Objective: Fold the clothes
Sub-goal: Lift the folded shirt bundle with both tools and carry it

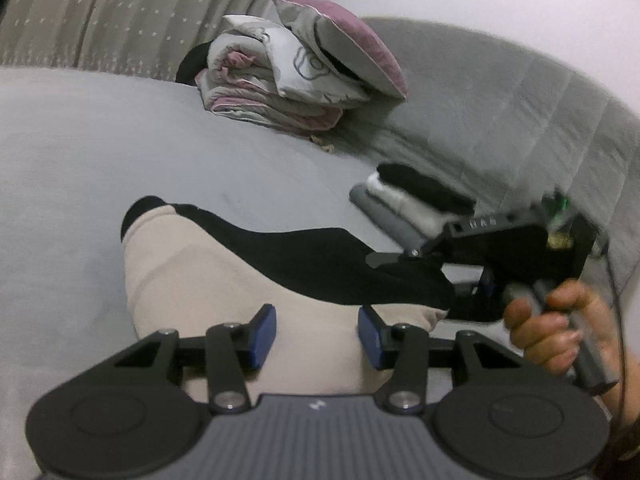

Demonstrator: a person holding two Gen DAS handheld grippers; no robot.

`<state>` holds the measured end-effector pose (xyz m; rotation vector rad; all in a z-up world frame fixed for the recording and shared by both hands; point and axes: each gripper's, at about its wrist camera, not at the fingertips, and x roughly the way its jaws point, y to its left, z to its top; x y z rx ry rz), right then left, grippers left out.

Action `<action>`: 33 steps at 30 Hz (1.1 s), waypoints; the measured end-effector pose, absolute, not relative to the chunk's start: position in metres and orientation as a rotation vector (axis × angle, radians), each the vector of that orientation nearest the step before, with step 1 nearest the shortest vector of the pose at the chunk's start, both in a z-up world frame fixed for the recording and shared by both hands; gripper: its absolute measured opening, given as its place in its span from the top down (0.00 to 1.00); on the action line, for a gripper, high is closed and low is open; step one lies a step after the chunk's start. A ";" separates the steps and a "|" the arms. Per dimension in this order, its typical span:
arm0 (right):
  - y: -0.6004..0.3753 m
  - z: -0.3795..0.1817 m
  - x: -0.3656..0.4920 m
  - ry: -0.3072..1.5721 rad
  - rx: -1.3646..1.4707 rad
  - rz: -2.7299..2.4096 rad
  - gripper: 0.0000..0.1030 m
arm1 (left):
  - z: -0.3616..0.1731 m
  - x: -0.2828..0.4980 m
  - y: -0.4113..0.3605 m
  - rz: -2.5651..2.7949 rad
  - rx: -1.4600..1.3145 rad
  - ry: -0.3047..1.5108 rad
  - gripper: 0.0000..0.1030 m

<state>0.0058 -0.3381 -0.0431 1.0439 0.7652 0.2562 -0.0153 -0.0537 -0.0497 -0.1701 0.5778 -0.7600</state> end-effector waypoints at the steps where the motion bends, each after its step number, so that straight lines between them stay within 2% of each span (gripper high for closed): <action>1: -0.335 -0.040 0.005 0.764 1.009 0.246 0.77 | -0.051 -0.017 -0.058 -0.758 -0.147 0.570 0.56; 3: -0.328 -0.030 0.001 0.732 0.917 0.228 0.75 | -0.051 -0.018 -0.061 -0.753 -0.130 0.559 0.55; 4: -0.324 -0.025 -0.002 0.711 0.867 0.217 0.70 | -0.052 -0.018 -0.062 -0.750 -0.123 0.554 0.55; 5: -0.320 -0.019 -0.005 0.689 0.816 0.206 0.59 | -0.052 -0.020 -0.062 -0.748 -0.117 0.549 0.55; 7: -0.313 -0.009 -0.011 0.630 0.728 0.186 0.51 | -0.052 -0.022 -0.063 -0.747 -0.105 0.539 0.55; 12: -0.284 0.007 -0.022 0.535 0.591 0.252 0.51 | -0.046 -0.026 -0.062 -0.745 -0.085 0.526 0.55; 14: -0.272 0.007 -0.024 0.516 0.537 0.288 0.55 | -0.040 -0.027 -0.058 -0.762 -0.084 0.514 0.55; 15: -0.267 0.005 -0.024 0.513 0.506 0.301 0.60 | -0.037 -0.028 -0.056 -0.764 -0.081 0.504 0.55; 16: -0.263 0.003 -0.025 0.512 0.472 0.309 0.70 | -0.035 -0.029 -0.053 -0.764 -0.078 0.494 0.55; 17: -0.260 0.000 -0.027 0.512 0.439 0.317 0.71 | -0.032 -0.030 -0.050 -0.764 -0.074 0.484 0.55; 28: -0.253 -0.024 -0.033 0.546 0.177 0.275 0.72 | -0.031 -0.014 -0.031 -0.650 -0.074 0.479 0.55; 33: -0.253 -0.036 -0.030 0.577 0.083 0.268 0.77 | -0.046 -0.011 -0.030 -0.633 -0.042 0.494 0.55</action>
